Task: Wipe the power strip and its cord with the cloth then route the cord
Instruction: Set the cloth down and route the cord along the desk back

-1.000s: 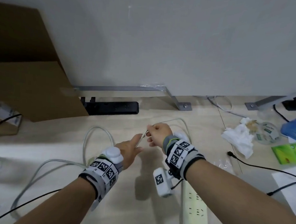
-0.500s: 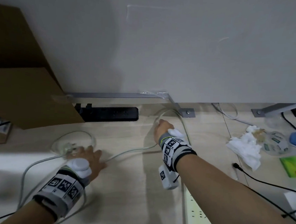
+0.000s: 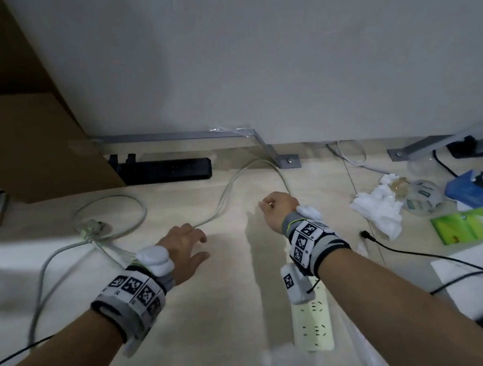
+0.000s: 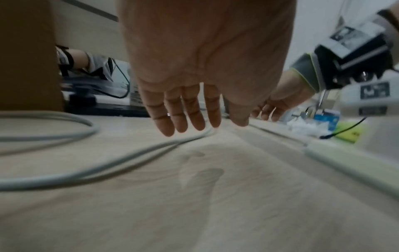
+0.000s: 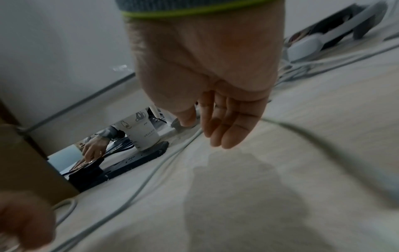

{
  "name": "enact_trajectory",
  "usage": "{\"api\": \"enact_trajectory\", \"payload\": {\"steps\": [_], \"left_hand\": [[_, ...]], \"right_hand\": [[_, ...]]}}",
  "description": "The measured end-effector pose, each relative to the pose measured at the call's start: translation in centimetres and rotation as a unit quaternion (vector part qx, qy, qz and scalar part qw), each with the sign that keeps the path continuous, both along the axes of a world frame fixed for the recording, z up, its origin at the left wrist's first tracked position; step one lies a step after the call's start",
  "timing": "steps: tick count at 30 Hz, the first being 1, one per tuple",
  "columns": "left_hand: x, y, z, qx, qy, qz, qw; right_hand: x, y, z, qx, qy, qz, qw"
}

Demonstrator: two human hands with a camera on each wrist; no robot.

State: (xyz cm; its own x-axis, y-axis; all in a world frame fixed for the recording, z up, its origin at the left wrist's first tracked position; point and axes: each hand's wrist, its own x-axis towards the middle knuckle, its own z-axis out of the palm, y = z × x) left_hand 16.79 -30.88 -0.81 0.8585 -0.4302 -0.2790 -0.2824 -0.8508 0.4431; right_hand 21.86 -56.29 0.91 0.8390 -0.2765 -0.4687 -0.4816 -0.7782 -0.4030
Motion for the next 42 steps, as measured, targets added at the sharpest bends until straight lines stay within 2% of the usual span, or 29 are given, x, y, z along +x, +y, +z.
{"api": "enact_trajectory", "payload": {"steps": [4, 10, 15, 17, 19, 23, 30, 33, 37, 40, 42], "left_hand": [[-2.9, -3.3, -0.1, -0.092, 0.002, -0.008, 0.996], [-7.3, -8.4, -0.9, -0.1, 0.063, -0.036, 0.992], [-10.6, -13.7, -0.9, -0.085, 0.178, -0.03, 0.98], [-11.7, -15.8, -0.8, -0.098, 0.228, -0.017, 0.969], [-12.8, -17.8, -0.8, -0.114, 0.248, -0.011, 0.962], [-13.6, -19.1, -1.2, -0.118, 0.222, 0.006, 0.968], [-13.1, -18.2, -1.3, -0.092, 0.204, 0.027, 0.974], [-12.6, -17.6, -1.0, -0.09, 0.2, 0.03, 0.975], [-11.3, -16.9, -0.1, -0.089, 0.186, 0.042, 0.978], [-10.2, -16.6, 1.1, -0.102, 0.181, 0.053, 0.977], [-9.2, -16.3, 2.2, -0.123, 0.165, 0.064, 0.976]], "right_hand": [[-5.6, -5.2, 1.7, -0.046, -0.002, 0.011, 0.999], [-13.4, -13.5, 1.7, -0.136, 0.076, -0.006, 0.988], [-17.0, -15.3, 0.7, -0.116, 0.16, 0.037, 0.979], [-17.6, -15.3, 0.2, -0.103, 0.156, 0.028, 0.982], [-18.1, -15.5, -0.4, -0.097, 0.146, 0.028, 0.984], [-18.4, -15.2, -1.5, -0.094, 0.105, 0.049, 0.989], [-17.9, -15.2, -2.1, -0.086, 0.151, 0.061, 0.983], [-17.2, -15.7, -1.7, -0.089, 0.137, 0.044, 0.986], [-16.6, -15.8, -0.4, -0.115, 0.106, 0.041, 0.987], [-14.7, -15.7, 1.9, -0.148, 0.14, 0.069, 0.977], [-13.0, -15.3, 4.1, -0.157, 0.101, 0.075, 0.98]]}}
